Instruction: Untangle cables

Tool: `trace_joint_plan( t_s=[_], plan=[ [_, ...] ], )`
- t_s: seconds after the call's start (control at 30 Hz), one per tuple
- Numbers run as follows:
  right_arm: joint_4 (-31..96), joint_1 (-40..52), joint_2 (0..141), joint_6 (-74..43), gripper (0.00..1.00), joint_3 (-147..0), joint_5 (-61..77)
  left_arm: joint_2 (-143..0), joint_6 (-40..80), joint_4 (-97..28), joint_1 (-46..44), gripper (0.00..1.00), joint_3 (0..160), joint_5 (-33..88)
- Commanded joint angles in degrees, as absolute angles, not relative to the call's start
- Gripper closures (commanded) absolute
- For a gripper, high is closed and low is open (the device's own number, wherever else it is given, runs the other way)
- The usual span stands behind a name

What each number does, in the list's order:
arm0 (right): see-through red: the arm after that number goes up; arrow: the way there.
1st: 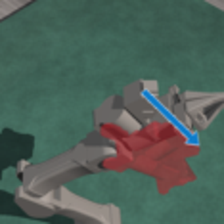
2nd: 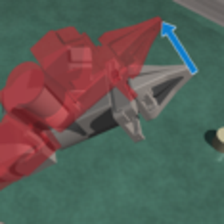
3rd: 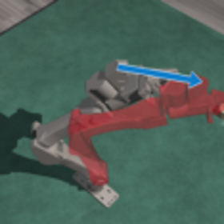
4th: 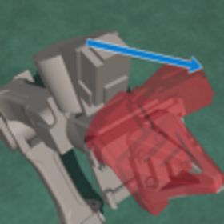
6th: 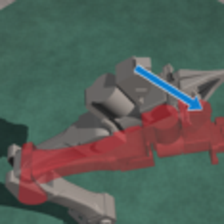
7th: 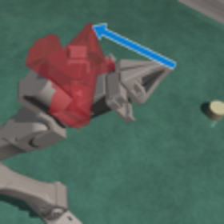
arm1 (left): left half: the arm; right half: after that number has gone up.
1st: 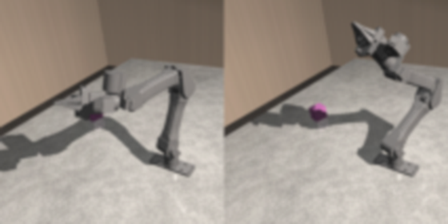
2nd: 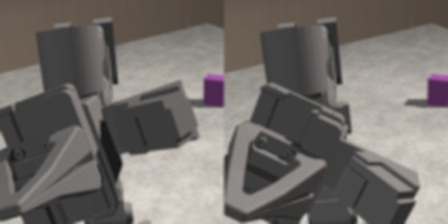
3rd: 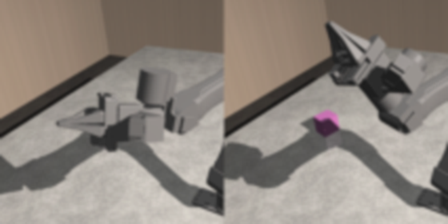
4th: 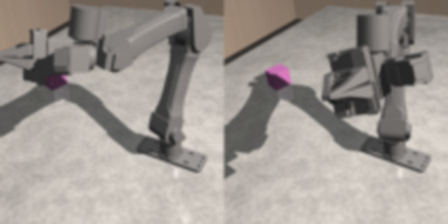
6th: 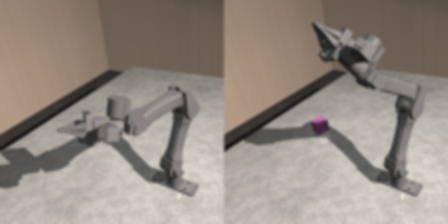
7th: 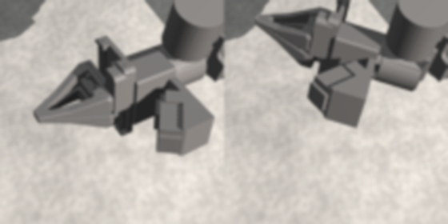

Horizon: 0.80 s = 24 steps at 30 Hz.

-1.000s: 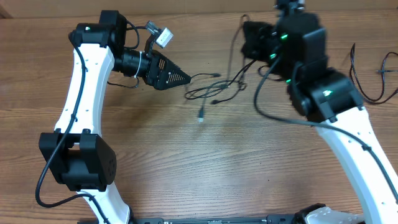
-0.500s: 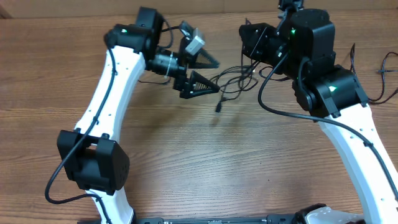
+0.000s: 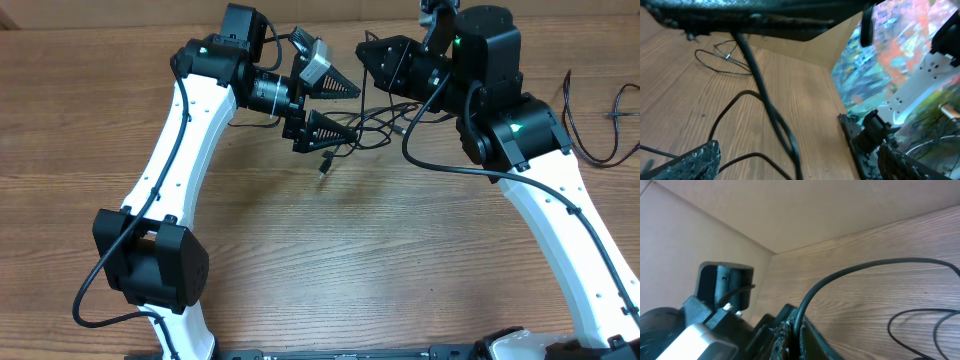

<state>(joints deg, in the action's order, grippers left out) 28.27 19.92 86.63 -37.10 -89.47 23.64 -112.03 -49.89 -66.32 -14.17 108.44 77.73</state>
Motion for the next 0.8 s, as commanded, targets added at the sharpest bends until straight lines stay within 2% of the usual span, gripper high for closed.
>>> trace_joint_plan(
  t_s=[0.0, 0.4, 0.77],
  plan=[
    [27.46, 19.97, 85.95, -37.74, 0.96, -90.06, 28.01, -111.87, -51.86, -64.93, -14.79, 0.0, 109.21, 75.94],
    [27.66, 21.98, 85.97, -37.67, 0.96, -90.06, 30.3, -111.87, -51.83, -60.75, -18.13, 0.0, 109.21, 73.32],
    [27.7, 22.39, 85.97, -37.47, 0.96, -90.06, 29.91, -111.87, -50.57, -60.62, -17.17, 0.0, 109.21, 73.49]
  ],
)
